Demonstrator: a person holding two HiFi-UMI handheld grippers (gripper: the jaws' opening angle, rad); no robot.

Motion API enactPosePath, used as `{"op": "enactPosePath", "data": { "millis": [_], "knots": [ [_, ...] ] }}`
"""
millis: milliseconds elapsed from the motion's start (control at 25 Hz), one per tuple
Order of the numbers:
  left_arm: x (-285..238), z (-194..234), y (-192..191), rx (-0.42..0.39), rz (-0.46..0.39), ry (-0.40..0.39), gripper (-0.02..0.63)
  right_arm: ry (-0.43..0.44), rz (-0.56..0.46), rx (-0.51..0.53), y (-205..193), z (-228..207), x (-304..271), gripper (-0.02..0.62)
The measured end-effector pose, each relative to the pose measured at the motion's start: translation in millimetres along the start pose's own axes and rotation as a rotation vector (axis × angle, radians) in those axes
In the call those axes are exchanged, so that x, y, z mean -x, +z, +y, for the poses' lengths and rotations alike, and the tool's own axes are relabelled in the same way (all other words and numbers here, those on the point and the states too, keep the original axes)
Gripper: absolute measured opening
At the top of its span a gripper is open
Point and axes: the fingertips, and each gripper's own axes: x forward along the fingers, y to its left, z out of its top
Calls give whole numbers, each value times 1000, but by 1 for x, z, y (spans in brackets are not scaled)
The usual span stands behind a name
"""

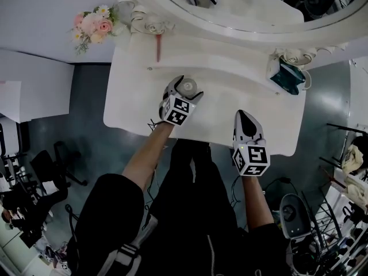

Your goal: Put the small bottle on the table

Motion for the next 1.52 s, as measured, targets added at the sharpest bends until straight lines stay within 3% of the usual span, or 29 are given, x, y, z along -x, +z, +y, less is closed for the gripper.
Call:
{"op": "enactPosePath", "data": {
  "millis": [200, 400, 600, 720, 920, 1080, 1520],
  "knots": [
    [24, 7, 9, 15, -40, 45, 436, 6, -17, 9, 8, 1, 5, 2],
    [55, 12, 22, 39, -70, 65, 392, 15, -42, 17, 18, 2, 6, 2],
    [95, 12, 51, 27, -117, 63, 285, 29, -75, 34, 33, 8, 7, 2],
    [117, 13, 70, 23, -149, 62, 180, 31, -91, 63, 44, 11, 8, 2],
    [154, 17, 102, -9, -233, 136, 4, 30, -126, 105, 64, 13, 11, 2],
    [175, 15, 122, -35, -261, 155, 0, 31, -167, 129, 84, 16, 14, 2],
    [208, 9, 165, 11, -376, 140, 0, 8, -279, 165, 129, 11, 22, 2]
  ]
}}
